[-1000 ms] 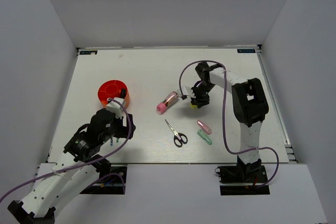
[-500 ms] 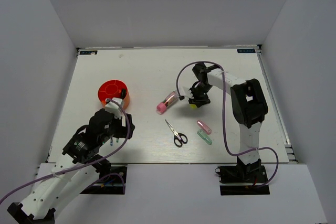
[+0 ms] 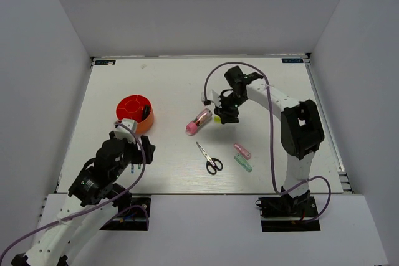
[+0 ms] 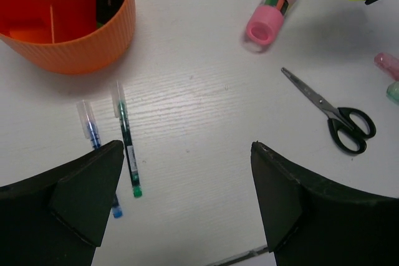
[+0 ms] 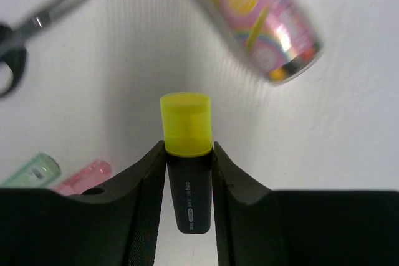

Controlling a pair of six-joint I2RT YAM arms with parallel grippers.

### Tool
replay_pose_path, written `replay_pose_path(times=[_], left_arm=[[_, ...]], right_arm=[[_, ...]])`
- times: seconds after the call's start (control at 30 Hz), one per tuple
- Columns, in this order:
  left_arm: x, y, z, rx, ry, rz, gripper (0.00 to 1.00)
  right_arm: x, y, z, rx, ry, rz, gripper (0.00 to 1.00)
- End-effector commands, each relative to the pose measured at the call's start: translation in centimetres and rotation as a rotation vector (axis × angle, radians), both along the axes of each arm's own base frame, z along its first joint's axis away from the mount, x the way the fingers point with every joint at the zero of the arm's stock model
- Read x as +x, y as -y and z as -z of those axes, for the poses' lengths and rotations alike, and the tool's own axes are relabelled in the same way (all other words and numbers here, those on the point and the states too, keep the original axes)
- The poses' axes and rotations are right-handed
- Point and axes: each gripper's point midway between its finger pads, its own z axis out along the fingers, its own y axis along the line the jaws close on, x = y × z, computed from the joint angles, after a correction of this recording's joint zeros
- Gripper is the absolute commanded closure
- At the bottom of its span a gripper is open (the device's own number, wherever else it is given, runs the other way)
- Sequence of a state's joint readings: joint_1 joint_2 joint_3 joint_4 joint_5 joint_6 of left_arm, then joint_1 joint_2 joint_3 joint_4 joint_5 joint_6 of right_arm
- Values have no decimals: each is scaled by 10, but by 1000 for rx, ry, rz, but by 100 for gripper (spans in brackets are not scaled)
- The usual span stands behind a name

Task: Sort the stationery into containers
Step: Pick up the pen from the center of the board.

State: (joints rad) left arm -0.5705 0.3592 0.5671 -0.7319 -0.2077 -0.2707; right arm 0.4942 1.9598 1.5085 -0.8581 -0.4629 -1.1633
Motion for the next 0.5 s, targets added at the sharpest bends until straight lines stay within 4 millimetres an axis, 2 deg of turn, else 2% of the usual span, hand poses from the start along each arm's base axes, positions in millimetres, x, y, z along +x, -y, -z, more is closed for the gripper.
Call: replay_pose_path(times=[0.0,0.1,0.17,0.2,0.23,0.3,0.43,0.47], left_arm=[[9,-8,-14,-27,85,-57,7],[12,-14,-19,-30,117,-82,7],[16,-19,-27,-33,153,-111,7],[17,-24,-27,-21,155,-133,7],[20,-28,-34,-19,182,-156,7],[22,-36,-37,-4,196,-199,7],[29,-54,-48,12,251,-311,7],[29,-56,-50,10,260,-323,7]], right_arm=[[-2,-49,-86,219,17,83,100],[-3,-73,-114,304,-6,143,100],[1,-98,-137,374,-2,185,100],[4,-106,-145,404,11,188,100],[-1,-120,-145,414,1,176,100],[9,-137,-167,475,11,237,100],[9,-180,-181,536,-11,305,100],[17,-188,-186,548,14,324,100]])
